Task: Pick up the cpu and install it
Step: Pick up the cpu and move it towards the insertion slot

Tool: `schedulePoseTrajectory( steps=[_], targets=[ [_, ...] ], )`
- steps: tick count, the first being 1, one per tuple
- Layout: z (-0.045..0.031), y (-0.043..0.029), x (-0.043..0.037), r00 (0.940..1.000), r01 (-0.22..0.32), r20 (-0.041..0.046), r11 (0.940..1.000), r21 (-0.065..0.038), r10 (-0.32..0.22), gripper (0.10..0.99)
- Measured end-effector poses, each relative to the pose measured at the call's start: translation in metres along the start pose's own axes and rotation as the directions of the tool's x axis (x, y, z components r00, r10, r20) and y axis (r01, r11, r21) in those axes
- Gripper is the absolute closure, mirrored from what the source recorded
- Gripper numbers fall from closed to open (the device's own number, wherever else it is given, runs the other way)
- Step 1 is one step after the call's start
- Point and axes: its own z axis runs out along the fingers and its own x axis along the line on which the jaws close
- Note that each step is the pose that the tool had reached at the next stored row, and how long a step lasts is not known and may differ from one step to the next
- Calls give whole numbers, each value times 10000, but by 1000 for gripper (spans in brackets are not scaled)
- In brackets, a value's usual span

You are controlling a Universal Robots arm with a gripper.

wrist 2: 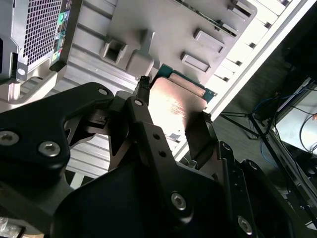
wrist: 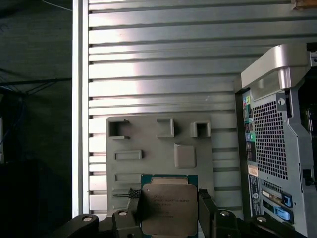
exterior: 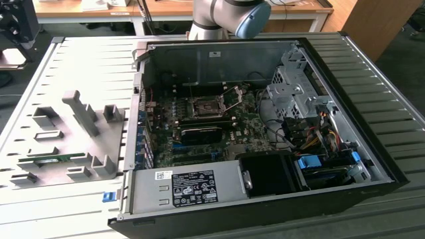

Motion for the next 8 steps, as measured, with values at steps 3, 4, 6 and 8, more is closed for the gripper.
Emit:
schedulePoseTrajectory(
  steps=[3,4,6,8],
  targets=[
    [0,1,-17,10000,0,0,10000,0,0,545],
    [0,1,-23,10000,0,0,10000,0,0,545],
    [0,2,-33,10000,0,1,10000,-1,0,545],
    [-1,2,-45,10000,0,0,10000,0,0,545]
  ],
)
